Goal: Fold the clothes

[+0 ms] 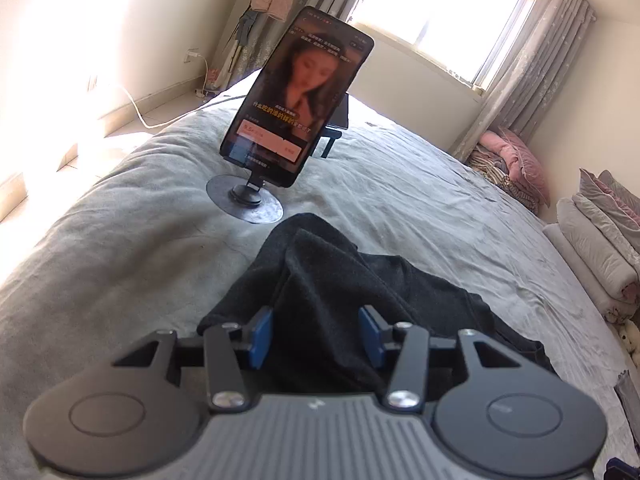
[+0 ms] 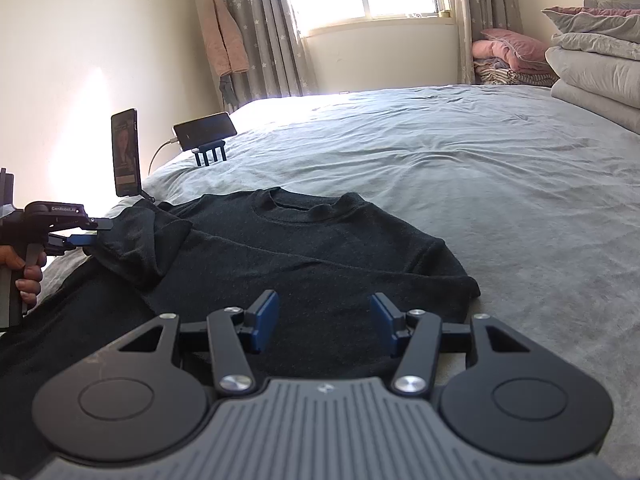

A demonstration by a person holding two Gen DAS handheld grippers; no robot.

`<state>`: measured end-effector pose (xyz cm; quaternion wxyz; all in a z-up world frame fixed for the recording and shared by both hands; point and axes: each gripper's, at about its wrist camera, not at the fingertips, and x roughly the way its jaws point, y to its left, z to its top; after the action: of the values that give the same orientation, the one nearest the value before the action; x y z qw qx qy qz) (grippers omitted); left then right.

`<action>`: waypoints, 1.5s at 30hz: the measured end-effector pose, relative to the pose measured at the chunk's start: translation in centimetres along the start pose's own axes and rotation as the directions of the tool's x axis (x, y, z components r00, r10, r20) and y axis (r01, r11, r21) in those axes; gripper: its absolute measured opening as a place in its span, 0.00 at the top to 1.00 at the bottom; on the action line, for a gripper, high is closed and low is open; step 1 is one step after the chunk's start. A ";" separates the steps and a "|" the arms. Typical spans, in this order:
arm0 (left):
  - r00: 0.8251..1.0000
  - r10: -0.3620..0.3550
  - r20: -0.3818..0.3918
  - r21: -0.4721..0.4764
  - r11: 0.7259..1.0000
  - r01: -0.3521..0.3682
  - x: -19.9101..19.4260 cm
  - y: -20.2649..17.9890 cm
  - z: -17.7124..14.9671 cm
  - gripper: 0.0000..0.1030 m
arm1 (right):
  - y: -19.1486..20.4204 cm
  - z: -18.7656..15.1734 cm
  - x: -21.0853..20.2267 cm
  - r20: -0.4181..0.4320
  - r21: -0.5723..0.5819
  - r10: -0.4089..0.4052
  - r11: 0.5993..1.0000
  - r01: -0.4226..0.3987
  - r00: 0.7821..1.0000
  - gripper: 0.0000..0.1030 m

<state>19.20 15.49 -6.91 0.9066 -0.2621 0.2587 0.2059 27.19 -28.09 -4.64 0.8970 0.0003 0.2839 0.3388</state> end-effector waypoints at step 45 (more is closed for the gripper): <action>0.868 -0.422 -0.260 0.392 0.776 0.494 -4.6 -17.0 -14.4 0.53 | -3.8 -1.9 4.4 -0.082 0.522 0.311 0.823 -0.224 0.947 0.93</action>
<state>19.06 -7.20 -8.55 0.9413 -0.1175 0.2975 -0.1079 31.19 -28.70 -9.16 0.7821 0.2478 0.4326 0.3739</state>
